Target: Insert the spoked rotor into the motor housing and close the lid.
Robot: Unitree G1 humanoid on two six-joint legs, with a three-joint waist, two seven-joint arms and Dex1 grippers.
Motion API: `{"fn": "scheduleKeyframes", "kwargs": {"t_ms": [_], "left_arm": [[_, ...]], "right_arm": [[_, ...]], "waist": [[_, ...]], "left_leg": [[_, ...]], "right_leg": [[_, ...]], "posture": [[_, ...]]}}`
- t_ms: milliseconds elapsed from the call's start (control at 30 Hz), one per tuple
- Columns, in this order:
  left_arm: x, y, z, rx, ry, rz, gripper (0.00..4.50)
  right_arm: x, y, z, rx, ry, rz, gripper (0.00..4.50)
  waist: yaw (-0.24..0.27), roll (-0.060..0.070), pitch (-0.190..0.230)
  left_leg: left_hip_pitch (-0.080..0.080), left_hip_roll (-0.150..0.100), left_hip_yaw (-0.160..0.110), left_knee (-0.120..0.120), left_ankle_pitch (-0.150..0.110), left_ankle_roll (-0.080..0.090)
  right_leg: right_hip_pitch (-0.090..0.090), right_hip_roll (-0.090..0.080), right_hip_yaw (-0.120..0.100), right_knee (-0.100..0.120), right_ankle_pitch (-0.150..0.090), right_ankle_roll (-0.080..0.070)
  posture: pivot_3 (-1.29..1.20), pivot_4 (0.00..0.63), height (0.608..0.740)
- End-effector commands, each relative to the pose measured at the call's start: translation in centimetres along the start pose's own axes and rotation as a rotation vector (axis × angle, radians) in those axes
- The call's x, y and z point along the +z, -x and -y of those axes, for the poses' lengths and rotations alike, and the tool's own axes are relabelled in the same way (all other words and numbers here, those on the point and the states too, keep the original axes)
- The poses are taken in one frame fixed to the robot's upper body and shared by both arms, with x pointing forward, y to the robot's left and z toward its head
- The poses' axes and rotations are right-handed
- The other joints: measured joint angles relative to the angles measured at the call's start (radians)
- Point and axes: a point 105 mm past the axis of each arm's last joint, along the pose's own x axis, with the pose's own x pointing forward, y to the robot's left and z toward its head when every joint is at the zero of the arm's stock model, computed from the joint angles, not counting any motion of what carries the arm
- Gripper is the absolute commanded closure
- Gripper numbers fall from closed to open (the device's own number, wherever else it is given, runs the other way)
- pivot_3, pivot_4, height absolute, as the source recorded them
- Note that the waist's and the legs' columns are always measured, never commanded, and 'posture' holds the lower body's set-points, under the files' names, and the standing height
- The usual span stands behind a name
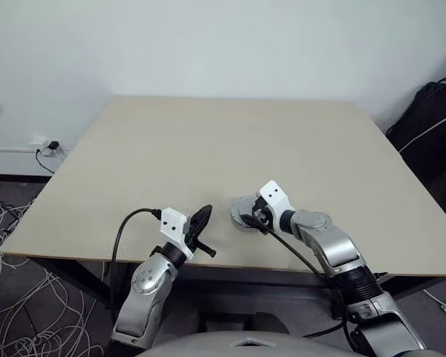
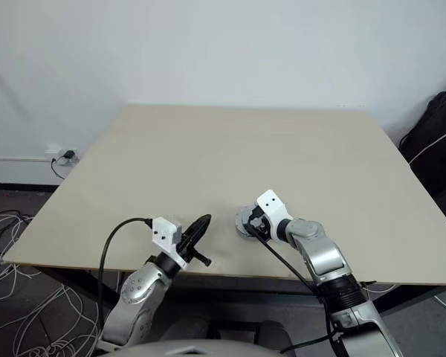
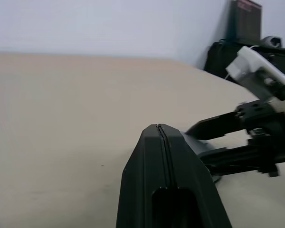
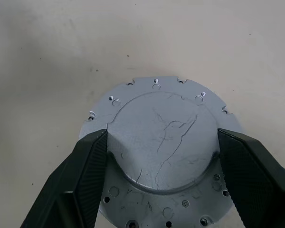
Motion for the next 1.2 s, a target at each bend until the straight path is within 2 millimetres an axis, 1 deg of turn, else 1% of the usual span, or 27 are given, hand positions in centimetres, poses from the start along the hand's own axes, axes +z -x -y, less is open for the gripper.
{"fn": "scheduleKeyframes", "kwargs": {"t_ms": [33, 100, 300, 467, 733, 933, 1000, 1067, 1200], "left_arm": [[0.6, -0.4, -0.7, 0.037, -0.053, 0.022, 4.50], [-0.1, -0.3, -1.0, 0.041, -0.088, -0.001, 4.50], [-2.1, 0.0, -0.8, 0.032, -0.092, -0.024, 4.50], [-2.8, 0.2, -0.8, 0.027, -0.086, -0.034, 4.50], [-2.9, 0.3, -0.5, 0.009, -0.076, -0.035, 4.50], [-2.4, 0.0, -0.1, 0.011, -0.061, -0.024, 4.50], [-2.2, -0.3, -0.4, 0.031, -0.047, -0.038, 4.50], [-2.6, -0.8, -1.1, 0.080, -0.044, -0.092, 4.50], [-2.1, -2.3, -2.0, 0.109, -0.076, -0.139, 4.50]], "right_arm": [[-2.1, 0.3, 0.7, -0.032, 0.000, -0.102, 1.28], [-2.1, 0.3, 0.8, -0.034, 0.002, -0.108, 1.28], [-2.6, 0.3, 0.7, -0.025, 0.007, -0.131, 1.28], [-3.0, 0.4, 0.9, -0.032, 0.009, -0.156, 1.28], [-3.4, 0.5, 0.9, -0.031, 0.010, -0.177, 1.28], [-3.5, 0.4, 0.8, -0.043, -0.023, -0.170, 1.28], [-3.6, 0.2, 0.6, -0.045, -0.048, -0.171, 1.28], [-3.8, 0.2, 0.3, -0.040, -0.047, -0.177, 1.28], [-3.8, 0.1, 0.2, -0.041, -0.050, -0.178, 1.28]], "waist": [[0.001, 0.000, 0.000], [0.002, 0.000, -0.001], [0.002, 0.000, -0.001], [0.002, 0.000, -0.001], [0.003, -0.001, -0.002], [0.003, -0.001, -0.002], [0.003, -0.002, -0.003], [0.003, -0.002, -0.003], [0.003, -0.003, -0.003]], "left_leg": [[0.000, 0.000, 0.000, 0.000, 0.000, 0.000], [0.000, 0.000, 0.000, 0.000, 0.000, 0.000], [0.001, 0.000, 0.000, 0.000, 0.000, 0.000], [0.001, 0.000, 0.000, 0.000, 0.000, 0.000], [0.001, 0.000, 0.000, 0.000, 0.000, 0.000], [0.001, 0.000, 0.000, 0.000, 0.000, 0.000], [0.001, 0.000, 0.000, 0.000, 0.000, 0.000], [0.001, 0.000, 0.000, 0.000, 0.000, 0.000], [0.003, 0.000, -0.001, 0.000, 0.000, 0.000]], "right_leg": [[0.000, 0.000, 0.000, 0.000, 0.000, 0.000], [0.001, 0.000, 0.000, 0.000, 0.000, 0.000], [0.001, -0.001, 0.000, 0.000, 0.000, 0.000], [0.001, -0.001, 0.000, 0.000, 0.000, 0.000], [0.002, -0.002, -0.001, -0.001, 0.000, 0.000], [0.002, -0.002, -0.002, -0.002, 0.000, 0.000], [0.002, -0.002, -0.002, -0.002, 0.000, 0.000], [0.002, -0.002, -0.002, -0.001, 0.000, 0.001], [0.005, -0.002, -0.003, -0.001, 0.001, 0.004]], "posture": [[0.00, 0.000, 0.740], [0.00, 0.000, 0.740], [0.00, 0.000, 0.740], [0.00, 0.000, 0.740], [0.00, 0.000, 0.740], [0.00, 0.000, 0.740], [0.00, 0.000, 0.740], [0.00, 0.000, 0.740], [0.00, 0.000, 0.740]]}}
